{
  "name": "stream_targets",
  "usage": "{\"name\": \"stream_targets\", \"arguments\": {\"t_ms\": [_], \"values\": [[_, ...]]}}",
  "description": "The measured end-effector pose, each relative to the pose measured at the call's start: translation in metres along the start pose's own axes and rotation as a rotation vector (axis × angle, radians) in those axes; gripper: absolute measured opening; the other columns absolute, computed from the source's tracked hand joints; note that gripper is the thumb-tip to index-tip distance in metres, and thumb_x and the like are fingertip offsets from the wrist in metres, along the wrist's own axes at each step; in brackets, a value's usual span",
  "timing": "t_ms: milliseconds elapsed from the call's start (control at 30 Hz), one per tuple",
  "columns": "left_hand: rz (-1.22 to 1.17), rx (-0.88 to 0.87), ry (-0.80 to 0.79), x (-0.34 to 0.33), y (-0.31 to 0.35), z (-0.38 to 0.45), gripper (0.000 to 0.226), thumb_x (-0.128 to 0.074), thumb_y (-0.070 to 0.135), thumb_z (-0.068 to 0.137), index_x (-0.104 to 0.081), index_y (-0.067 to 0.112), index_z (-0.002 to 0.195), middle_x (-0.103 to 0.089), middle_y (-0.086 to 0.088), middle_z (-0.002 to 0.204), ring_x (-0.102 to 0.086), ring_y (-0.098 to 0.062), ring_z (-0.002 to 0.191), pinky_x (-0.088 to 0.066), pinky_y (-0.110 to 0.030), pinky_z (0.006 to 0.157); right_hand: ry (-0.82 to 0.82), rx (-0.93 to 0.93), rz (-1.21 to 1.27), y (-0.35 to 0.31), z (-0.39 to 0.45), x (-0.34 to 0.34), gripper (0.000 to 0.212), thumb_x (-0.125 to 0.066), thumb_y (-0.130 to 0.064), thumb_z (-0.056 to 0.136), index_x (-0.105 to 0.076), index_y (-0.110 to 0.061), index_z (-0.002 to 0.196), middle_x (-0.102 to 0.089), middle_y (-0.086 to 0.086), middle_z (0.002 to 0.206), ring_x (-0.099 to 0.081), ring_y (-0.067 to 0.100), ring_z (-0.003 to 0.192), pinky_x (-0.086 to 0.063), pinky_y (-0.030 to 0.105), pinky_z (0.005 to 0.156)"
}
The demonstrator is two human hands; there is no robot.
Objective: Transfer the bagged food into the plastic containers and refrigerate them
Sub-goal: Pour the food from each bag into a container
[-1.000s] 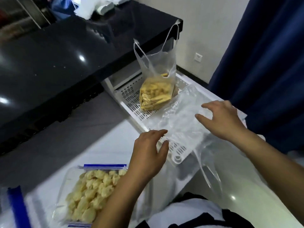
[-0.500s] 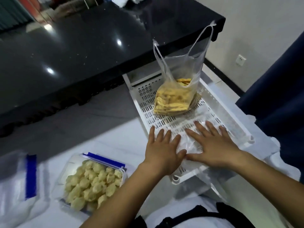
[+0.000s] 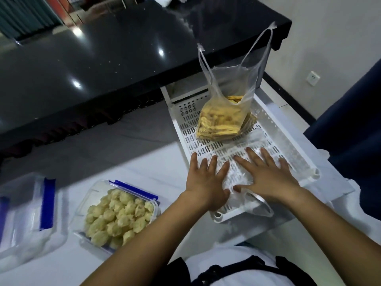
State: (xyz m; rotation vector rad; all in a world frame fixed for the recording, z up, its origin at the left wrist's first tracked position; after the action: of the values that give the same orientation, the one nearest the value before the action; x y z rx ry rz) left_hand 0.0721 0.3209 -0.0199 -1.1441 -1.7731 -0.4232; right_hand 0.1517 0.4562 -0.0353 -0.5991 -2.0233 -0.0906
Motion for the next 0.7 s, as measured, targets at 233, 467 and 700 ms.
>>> {"name": "stream_targets", "arguments": {"t_ms": [233,467,700], "values": [[-0.022,0.002,0.023,0.001,-0.002,-0.001,0.078,-0.026,0.070,0.096,0.004,0.035,0.159,0.004,-0.007,0.168,-0.003,-0.032,0.155,0.019,-0.060,0.116,-0.052,-0.005,0.006,-0.007,-0.003,0.005,0.086,-0.047,-0.063,0.092,0.014,-0.052,0.151,0.027,-0.007,0.163,0.026,0.027,0.149,0.003,0.065,0.117],[-0.109,-0.028,0.097,0.006,-0.003,-0.006,0.076,-0.038,0.066,0.094,-0.010,0.036,0.159,-0.007,-0.006,0.168,-0.008,-0.028,0.155,0.014,-0.055,0.120,-0.072,0.009,0.018,-0.012,-0.011,0.012,0.081,-0.049,-0.044,0.098,0.010,-0.048,0.153,0.027,-0.004,0.163,0.024,0.030,0.149,0.002,0.065,0.117],[-0.587,-0.181,0.256,0.035,-0.037,-0.044,0.065,-0.057,0.046,0.096,-0.027,0.044,0.153,-0.004,0.001,0.168,-0.001,-0.023,0.154,-0.009,-0.045,0.124,0.084,0.100,0.242,-0.010,-0.030,0.056,0.078,-0.061,-0.062,0.086,-0.022,-0.048,0.152,-0.016,-0.010,0.165,-0.010,0.022,0.152,-0.017,0.053,0.118]]}}
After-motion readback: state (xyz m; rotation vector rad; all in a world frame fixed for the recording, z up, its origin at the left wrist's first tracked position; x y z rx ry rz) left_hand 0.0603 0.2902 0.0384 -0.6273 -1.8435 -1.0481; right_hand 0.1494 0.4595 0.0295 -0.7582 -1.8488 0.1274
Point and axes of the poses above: each hand's wrist, its own z-axis towards the middle knuckle, its own x-axis out of the back of the hand, y = z × x, the point moved 5 cm from there along z, towards the middle knuckle
